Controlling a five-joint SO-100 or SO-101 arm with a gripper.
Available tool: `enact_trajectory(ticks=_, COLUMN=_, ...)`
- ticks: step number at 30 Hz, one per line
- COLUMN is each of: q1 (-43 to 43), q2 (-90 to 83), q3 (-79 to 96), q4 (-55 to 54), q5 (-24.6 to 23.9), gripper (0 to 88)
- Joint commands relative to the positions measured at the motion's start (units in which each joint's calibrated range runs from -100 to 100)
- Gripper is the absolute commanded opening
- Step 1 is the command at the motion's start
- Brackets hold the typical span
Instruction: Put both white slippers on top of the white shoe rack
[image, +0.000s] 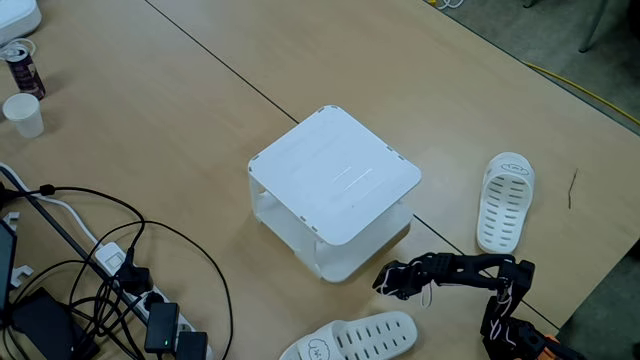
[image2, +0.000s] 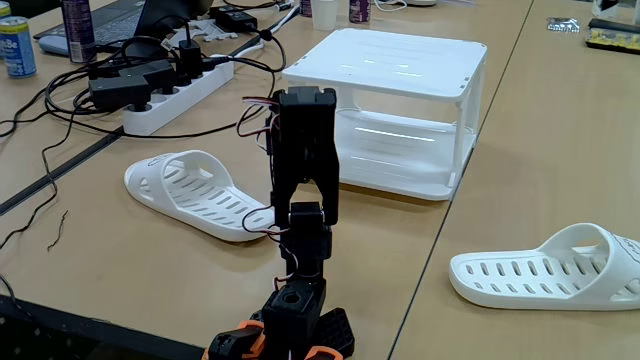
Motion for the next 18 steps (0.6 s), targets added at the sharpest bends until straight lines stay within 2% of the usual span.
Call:
enact_trajectory(ticks=1, q1=-0.04, q2=1.4, q3=-4.39, q4=-0.7, q5=0.42, gripper=0.7)
enact_trajectory(ticks=18, q1=-6.37, q2=2.83, q3=6.35, q4=-3.72, q5=0.42, gripper=0.7)
